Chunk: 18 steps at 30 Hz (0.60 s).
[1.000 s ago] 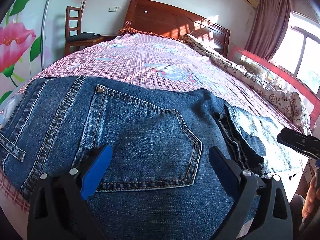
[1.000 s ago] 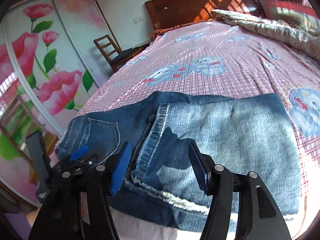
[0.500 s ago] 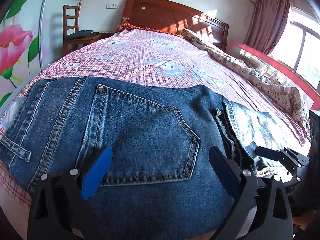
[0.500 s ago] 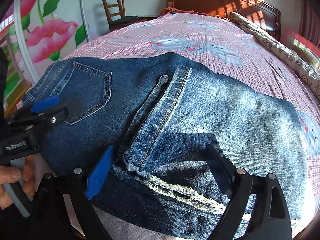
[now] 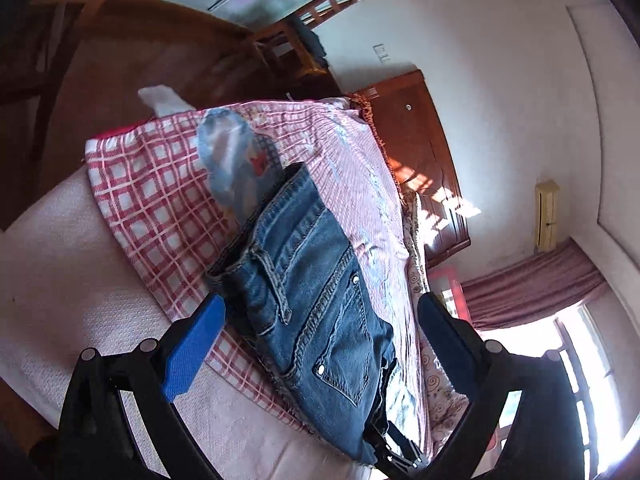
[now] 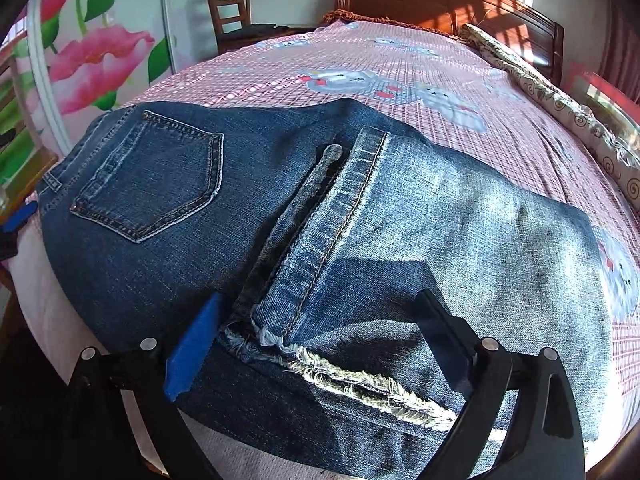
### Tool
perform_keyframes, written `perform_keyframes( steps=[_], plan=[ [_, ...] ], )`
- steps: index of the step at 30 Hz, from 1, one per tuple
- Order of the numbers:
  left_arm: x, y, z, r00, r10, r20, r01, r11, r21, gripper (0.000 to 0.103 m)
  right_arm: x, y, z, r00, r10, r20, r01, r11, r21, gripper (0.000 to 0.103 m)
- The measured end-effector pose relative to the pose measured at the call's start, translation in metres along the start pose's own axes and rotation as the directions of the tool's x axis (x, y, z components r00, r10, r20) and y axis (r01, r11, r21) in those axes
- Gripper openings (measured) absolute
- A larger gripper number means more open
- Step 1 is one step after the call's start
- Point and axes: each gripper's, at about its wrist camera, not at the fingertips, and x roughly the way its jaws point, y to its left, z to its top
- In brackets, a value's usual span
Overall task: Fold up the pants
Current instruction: 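Grasp the jeans waistband with the left gripper and lift it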
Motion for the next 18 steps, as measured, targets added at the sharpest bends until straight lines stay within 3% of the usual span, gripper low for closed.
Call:
perform_keyframes(
  steps=[2, 5, 8, 13, 15, 16, 17, 18],
  plan=[
    [0.005, -0.001, -0.002, 1.0, 0.018, 0.003, -0.018, 1.0, -0.009, 0.096, 0.0, 0.0, 0.0, 1.0, 0.001, 0.0, -0.001, 1.0, 0.001, 0.094],
    [0.012, -0.004, -0.001, 0.993, 0.115, 0.002, -0.114, 0.993, -0.039, 0.096, 0.0, -0.001, -0.001, 1.0, 0.001, 0.005, -0.001, 1.0, 0.002, 0.094],
    [0.02, -0.004, 0.001, 0.987, 0.163, -0.007, -0.163, 0.985, -0.058, 0.095, 0.0, 0.0, -0.001, 1.0, 0.001, 0.008, -0.001, 1.0, 0.004, 0.094],
    [0.041, -0.02, -0.004, 0.97, 0.244, 0.009, -0.244, 0.97, -0.014, 0.095, -0.001, -0.001, -0.001, 1.0, 0.001, 0.012, -0.001, 1.0, 0.005, 0.094],
    [0.041, -0.021, -0.005, 0.96, 0.28, 0.026, -0.279, 0.959, -0.04, 0.068, -0.001, -0.001, -0.002, 1.0, 0.002, 0.013, -0.002, 1.0, 0.005, 0.094],
    [0.043, -0.016, -0.005, 0.952, 0.305, 0.016, -0.303, 0.951, -0.067, 0.045, -0.001, -0.001, -0.002, 1.0, 0.003, 0.014, -0.003, 1.0, 0.006, 0.094],
    [0.042, -0.009, -0.004, 0.954, 0.301, 0.015, -0.298, 0.95, -0.094, 0.03, -0.001, -0.001, -0.002, 1.0, 0.003, 0.016, -0.003, 1.0, 0.007, 0.094],
    [0.043, -0.004, -0.004, 0.954, 0.3, 0.017, -0.297, 0.948, -0.113, 0.023, -0.001, -0.001, -0.002, 1.0, 0.003, 0.016, -0.003, 1.0, 0.006, 0.094]
  ],
)
